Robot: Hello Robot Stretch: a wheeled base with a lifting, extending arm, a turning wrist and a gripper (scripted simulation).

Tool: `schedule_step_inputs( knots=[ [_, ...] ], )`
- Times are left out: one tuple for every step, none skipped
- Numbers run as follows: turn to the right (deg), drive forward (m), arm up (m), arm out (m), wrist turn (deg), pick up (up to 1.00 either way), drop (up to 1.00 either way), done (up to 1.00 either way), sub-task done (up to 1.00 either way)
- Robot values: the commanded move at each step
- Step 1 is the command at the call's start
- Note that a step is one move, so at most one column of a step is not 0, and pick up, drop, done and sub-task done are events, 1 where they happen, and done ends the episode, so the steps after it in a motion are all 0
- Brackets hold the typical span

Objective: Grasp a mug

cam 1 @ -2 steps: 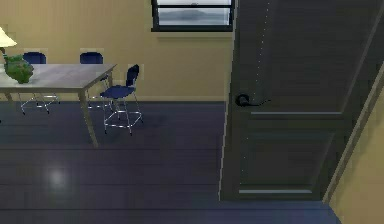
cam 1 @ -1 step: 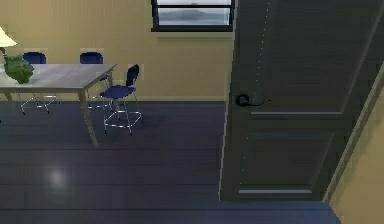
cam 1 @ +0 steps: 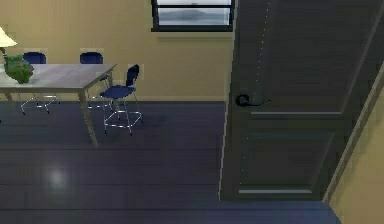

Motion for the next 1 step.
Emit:
schedule_step_inputs(
  knots=[
    [0.0,0.00,-0.30,0.00,0.0,0.00,0.00,0.00,0.00]
  ],
)
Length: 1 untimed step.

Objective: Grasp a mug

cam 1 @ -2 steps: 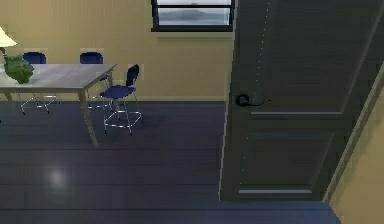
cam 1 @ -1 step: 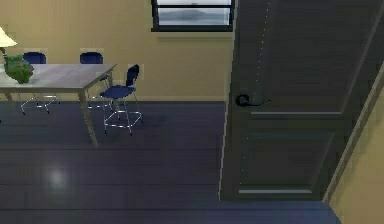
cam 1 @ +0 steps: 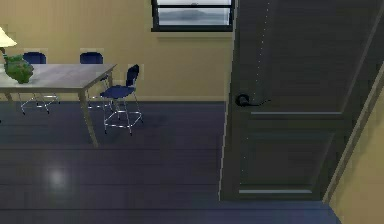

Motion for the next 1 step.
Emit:
schedule_step_inputs(
  knots=[
    [0.0,0.00,0.00,0.00,0.0,1.00,0.00,0.00,0.00]
  ],
)
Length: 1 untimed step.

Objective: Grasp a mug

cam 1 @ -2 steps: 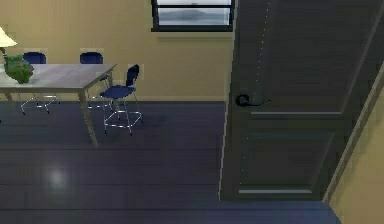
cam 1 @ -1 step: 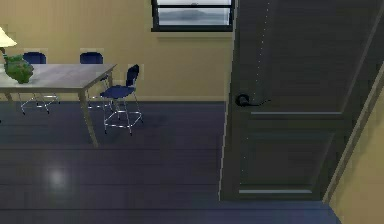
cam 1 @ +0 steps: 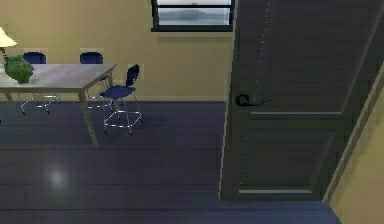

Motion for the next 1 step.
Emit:
schedule_step_inputs(
  knots=[
    [0.0,0.00,0.10,0.00,0.0,0.00,0.00,0.00,0.00]
  ],
)
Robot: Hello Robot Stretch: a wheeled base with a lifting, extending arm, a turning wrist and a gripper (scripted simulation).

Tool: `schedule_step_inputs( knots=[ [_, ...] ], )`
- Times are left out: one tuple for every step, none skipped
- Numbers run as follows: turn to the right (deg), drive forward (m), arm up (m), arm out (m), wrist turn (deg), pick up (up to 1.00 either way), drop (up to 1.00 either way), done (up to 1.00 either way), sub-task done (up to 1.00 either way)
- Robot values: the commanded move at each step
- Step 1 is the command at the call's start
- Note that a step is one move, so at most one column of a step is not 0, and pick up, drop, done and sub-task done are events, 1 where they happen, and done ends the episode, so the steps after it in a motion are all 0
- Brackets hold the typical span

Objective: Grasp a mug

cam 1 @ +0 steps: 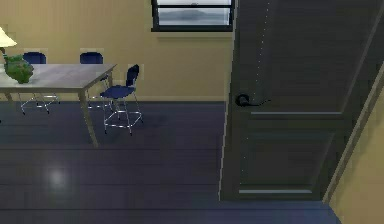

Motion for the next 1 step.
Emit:
schedule_step_inputs(
  knots=[
    [0.0,0.00,0.00,0.00,0.0,0.00,0.00,1.00,0.00]
  ],
)
